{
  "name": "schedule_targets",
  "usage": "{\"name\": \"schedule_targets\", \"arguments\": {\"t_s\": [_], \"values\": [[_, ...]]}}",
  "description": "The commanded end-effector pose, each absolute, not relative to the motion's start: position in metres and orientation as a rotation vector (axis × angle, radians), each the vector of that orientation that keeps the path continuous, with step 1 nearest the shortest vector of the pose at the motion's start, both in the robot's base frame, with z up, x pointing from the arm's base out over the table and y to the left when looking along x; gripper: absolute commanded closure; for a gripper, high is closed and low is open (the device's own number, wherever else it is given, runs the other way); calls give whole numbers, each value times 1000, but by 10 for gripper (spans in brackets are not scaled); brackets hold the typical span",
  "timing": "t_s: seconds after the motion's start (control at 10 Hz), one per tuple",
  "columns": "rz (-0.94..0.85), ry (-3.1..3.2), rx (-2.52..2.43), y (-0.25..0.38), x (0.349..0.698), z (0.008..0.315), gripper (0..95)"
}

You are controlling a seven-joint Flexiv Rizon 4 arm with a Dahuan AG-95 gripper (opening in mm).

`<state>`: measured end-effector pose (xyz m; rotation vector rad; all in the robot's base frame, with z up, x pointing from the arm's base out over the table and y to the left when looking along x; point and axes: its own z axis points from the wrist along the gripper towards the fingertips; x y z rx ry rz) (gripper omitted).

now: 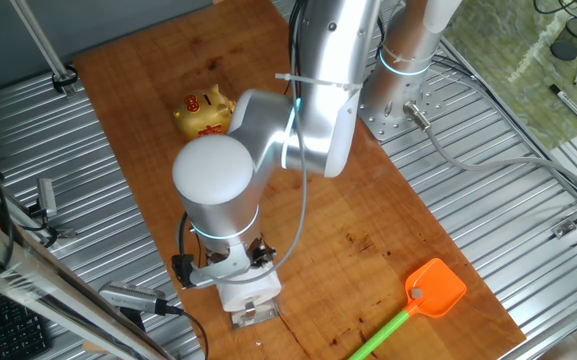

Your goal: Take the roll of paper down from the shelf

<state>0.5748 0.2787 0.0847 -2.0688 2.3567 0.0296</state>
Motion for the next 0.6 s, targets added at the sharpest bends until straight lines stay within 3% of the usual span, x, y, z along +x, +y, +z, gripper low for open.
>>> {"name": "schedule_targets", "arguments": {"t_s": [0.1, 0.6], "values": [[30, 2356, -2070, 277, 574, 85, 950], [27, 2344, -2085, 265, 570, 88, 950]]}}
